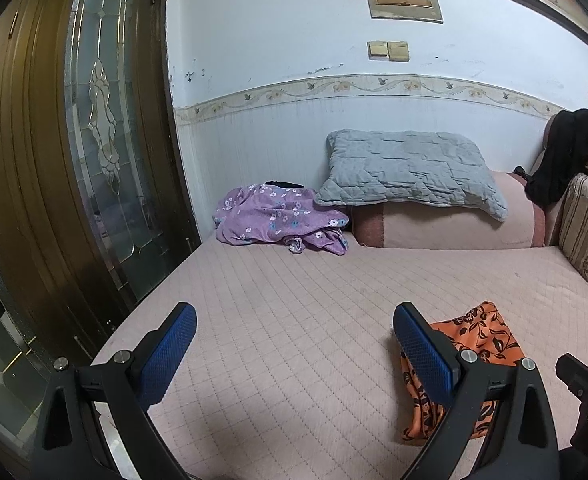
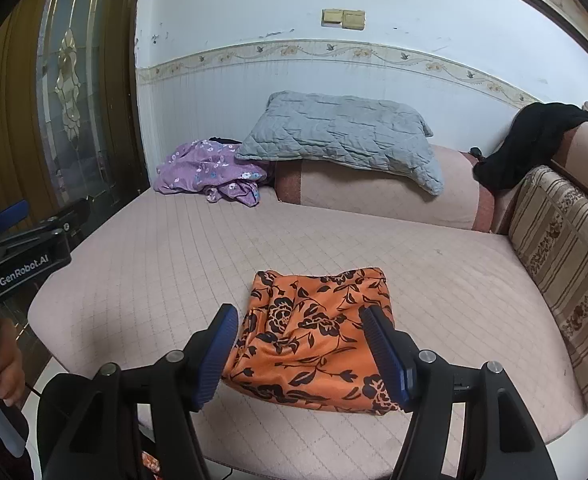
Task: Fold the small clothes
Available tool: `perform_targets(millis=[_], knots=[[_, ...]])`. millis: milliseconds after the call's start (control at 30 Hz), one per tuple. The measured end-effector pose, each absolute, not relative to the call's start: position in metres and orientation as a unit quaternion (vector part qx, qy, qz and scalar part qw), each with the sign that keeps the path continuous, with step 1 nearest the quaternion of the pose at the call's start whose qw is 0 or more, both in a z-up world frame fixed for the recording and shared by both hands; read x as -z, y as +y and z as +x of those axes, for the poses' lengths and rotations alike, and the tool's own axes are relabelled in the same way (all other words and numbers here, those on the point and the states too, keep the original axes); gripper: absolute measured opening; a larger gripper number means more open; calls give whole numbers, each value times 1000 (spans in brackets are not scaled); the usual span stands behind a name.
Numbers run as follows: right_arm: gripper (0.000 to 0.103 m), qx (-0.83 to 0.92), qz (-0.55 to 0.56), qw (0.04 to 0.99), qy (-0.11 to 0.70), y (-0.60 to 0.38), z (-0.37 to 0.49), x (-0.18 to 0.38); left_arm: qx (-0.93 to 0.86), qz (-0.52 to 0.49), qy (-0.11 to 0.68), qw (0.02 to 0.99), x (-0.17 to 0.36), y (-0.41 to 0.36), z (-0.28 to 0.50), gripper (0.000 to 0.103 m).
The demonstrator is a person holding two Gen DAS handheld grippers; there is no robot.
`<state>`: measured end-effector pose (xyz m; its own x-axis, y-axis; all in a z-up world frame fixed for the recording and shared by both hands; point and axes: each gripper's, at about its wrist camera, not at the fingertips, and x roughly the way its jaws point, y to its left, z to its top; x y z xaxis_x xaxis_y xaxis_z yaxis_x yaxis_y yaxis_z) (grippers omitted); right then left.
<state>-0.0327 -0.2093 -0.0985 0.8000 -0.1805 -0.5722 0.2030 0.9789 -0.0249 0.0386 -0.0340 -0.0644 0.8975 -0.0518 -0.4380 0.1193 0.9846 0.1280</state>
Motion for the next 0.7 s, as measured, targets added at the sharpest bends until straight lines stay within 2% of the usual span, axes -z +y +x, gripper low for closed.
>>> perform_targets(millis=[700], knots=[[69,86,14,949,301,-222,33,101,20,75,264,961,87,-42,95,99]])
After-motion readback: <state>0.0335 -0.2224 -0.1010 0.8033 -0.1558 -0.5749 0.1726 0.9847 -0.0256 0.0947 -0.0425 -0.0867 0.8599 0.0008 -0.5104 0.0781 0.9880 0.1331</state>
